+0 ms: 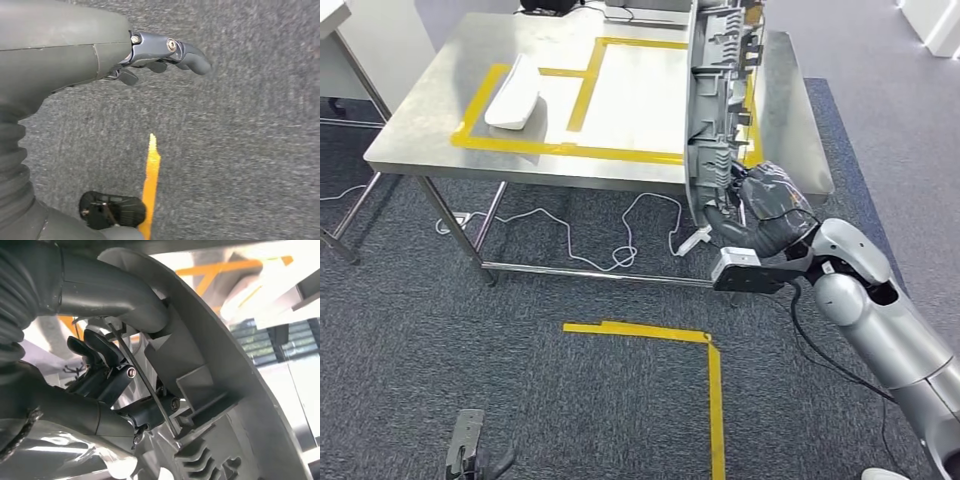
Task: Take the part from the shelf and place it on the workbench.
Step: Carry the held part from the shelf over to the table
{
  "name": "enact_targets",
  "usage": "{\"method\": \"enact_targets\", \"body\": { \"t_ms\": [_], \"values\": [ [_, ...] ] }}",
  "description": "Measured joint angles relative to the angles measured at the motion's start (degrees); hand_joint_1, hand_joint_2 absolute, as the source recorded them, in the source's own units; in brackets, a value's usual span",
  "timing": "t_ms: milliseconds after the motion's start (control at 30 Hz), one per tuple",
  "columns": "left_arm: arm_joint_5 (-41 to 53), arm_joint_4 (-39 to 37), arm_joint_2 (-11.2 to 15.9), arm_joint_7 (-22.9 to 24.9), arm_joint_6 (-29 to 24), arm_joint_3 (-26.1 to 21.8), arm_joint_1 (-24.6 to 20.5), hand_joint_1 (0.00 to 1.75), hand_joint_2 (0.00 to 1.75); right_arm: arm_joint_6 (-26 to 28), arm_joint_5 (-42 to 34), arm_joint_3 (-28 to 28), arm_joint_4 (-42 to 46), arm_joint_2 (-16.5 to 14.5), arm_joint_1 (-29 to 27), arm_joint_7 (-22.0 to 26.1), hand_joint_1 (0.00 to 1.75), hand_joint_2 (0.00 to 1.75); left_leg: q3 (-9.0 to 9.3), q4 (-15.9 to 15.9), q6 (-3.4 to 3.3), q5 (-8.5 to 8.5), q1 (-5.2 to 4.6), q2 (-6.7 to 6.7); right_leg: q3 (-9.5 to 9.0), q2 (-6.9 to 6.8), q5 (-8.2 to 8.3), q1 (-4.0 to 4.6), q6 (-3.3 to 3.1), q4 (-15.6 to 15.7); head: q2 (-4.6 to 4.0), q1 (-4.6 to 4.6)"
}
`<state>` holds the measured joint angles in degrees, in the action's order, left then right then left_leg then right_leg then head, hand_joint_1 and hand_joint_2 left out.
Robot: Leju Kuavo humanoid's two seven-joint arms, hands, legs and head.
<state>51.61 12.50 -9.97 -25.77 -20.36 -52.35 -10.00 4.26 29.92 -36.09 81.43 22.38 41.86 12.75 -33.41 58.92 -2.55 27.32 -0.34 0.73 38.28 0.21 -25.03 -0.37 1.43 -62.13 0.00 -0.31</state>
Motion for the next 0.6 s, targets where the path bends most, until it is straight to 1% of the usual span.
{"method": "enact_targets", "body": {
  "t_ms": [33, 100, 167, 200, 233, 267, 300, 333, 367, 400, 433, 467, 500, 533, 600],
  "values": [
    [-0.1, 0.0, -0.04, 0.0, 0.01, 0.0, -0.09, 0.0, 1.75, -0.05, 0.14, 0.11, 0.1, 0.03, 0.18, 0.01, 1.75, 1.75, 0.18, 0.0, 0.19, 0.25, -0.06, -0.01, -1.16, -0.06, 0.55, 0.22, -0.33, 2.28, 0.0, -0.03],
    [-0.3, 0.01, -0.09, 0.0, 0.06, 0.0, -0.21, 0.0, 1.75, -0.14, 0.46, 0.21, 0.36, 0.04, 0.47, 0.01, 1.75, 1.75, 0.21, -0.09, 0.72, 0.54, -0.07, -0.08, -2.24, -0.09, -0.23, 0.45, -0.61, 3.82, 0.0, -0.08],
    [-0.47, 0.05, 0.02, -0.01, 0.04, 0.01, -0.29, 0.0, 1.75, -0.17, 0.73, 0.2, 0.76, 0.04, 0.42, -0.01, 1.75, 1.75, 0.4, 0.1, 1.39, 1.14, -0.15, -0.18, -3.13, -0.04, -0.71, 0.13, -0.85, 4.74, -0.01, -0.09],
    [-0.52, 0.07, 0.08, -0.01, 0.01, 0.01, -0.37, 0.0, 1.75, -0.18, 0.82, 0.19, 0.94, 0.04, 0.36, -0.02, 1.75, 1.75, 0.05, 1.27, 1.75, 1.84, -0.16, -0.23, -3.67, -0.09, -0.83, -0.09, -1.03, 5.11, -0.01, -0.21],
    [-0.57, 0.09, 0.17, -0.02, -0.03, 0.02, -0.41, 0.0, 1.75, -0.17, 0.9, 0.19, 1.06, 0.04, 0.3, -0.03, 1.75, 1.75, -0.96, 3.6, 2.12, 2.92, -0.1, -0.25, -4.24, -0.17, -1.0, -0.32, -1.17, 5.42, -0.01, -0.35],
    [-0.61, 0.09, 0.2, -0.02, -0.04, 0.02, -0.37, 0.0, 1.75, -0.17, 0.99, 0.18, 1.11, 0.04, 0.22, -0.04, 1.75, 1.75, -2.77, 7.18, 2.44, 4.28, 0.11, -0.3, -4.65, -0.22, -1.26, -0.39, -1.29, 5.5, -0.01, -0.48],
    [-0.63, 0.09, 0.25, -0.02, -0.03, 0.01, -0.27, 0.0, 1.75, -0.16, 1.07, 0.16, 1.12, 0.04, 0.11, -0.07, 1.75, 1.75, -5.0, 11.12, 2.71, 5.53, 0.35, -0.31, -4.98, -0.23, -1.57, -0.42, -1.35, 5.49, 0.0, -0.52],
    [-0.68, 0.09, 0.31, -0.02, -0.03, 0.01, -0.12, 0.0, 1.75, -0.15, 1.15, 0.15, 1.12, 0.04, -0.1, -0.1, 1.75, 1.75, -7.02, 14.25, 2.93, 6.09, 0.56, -0.32, -5.36, -0.18, -1.92, -0.43, -1.33, 5.47, 0.0, -0.51],
    [-0.71, 0.09, 0.37, -0.02, -0.03, 0.0, 0.01, 0.0, 1.75, -0.15, 1.23, 0.13, 1.12, 0.04, -0.38, -0.11, 1.75, 1.75, -8.34, 15.74, 3.1, 5.57, 0.73, -0.32, -5.82, -0.11, -2.3, -0.44, -1.28, 5.45, 0.0, -0.52],
    [-0.73, 0.09, 0.43, -0.02, -0.03, 0.0, 0.09, 0.0, 1.75, -0.15, 1.27, 0.13, 1.12, 0.04, -0.66, -0.13, 1.75, 1.75, -8.59, 14.89, 3.21, 3.75, 0.84, -0.33, -6.38, -0.05, -2.73, -0.47, -1.19, 5.41, 0.0, -0.52],
    [-0.75, 0.09, 0.51, -0.02, -0.03, 0.0, 0.11, 0.0, 1.75, -0.14, 1.38, 0.12, 1.12, 0.04, -0.87, -0.14, 1.75, 1.75, -7.89, 11.93, 3.26, 0.95, 0.94, -0.35, -7.04, 0.0, -3.23, -0.52, -1.05, 5.37, 0.0, -0.52],
    [-0.75, 0.09, 0.59, -0.02, -0.03, 0.0, 0.13, 0.0, 1.75, -0.11, 1.58, 0.12, 1.12, 0.04, -1.01, -0.14, 1.75, 1.75, -6.69, 8.35, 3.24, -1.62, 0.98, -0.37, -7.65, 0.03, -3.76, -0.56, -0.83, 5.35, 0.0, -0.49],
    [-0.77, 0.09, 0.62, -0.03, -0.03, 0.0, 0.13, 0.0, 1.75, -0.02, 1.83, 0.12, 1.11, 0.04, -1.02, -0.14, 1.75, 1.75, -5.51, 5.13, 3.17, -3.4, 0.92, -0.39, -8.1, 0.08, -4.23, -0.51, -0.55, 5.3, -0.01, -0.52],
    [-0.79, 0.08, 0.63, -0.04, -0.02, 0.01, 0.11, 0.0, 1.75, 0.1, 2.08, 0.13, 1.13, 0.04, -0.98, -0.16, 1.75, 1.75, -4.37, 2.57, 2.93, -3.88, 0.85, -0.4, -8.3, 0.14, -4.59, -0.45, -0.23, 5.25, -0.01, -0.55],
    [-0.9, 0.07, 0.6, -0.07, -0.01, 0.02, 0.09, 0.0, 1.75, 0.33, 2.43, 0.13, 1.2, 0.04, -0.97, -0.21, 1.75, 1.75, -3.46, 0.9, 2.19, -2.78, 0.63, -0.37, -8.24, 0.24, -4.9, -0.31, 0.37, 5.34, -0.01, -0.56]
  ]
}}
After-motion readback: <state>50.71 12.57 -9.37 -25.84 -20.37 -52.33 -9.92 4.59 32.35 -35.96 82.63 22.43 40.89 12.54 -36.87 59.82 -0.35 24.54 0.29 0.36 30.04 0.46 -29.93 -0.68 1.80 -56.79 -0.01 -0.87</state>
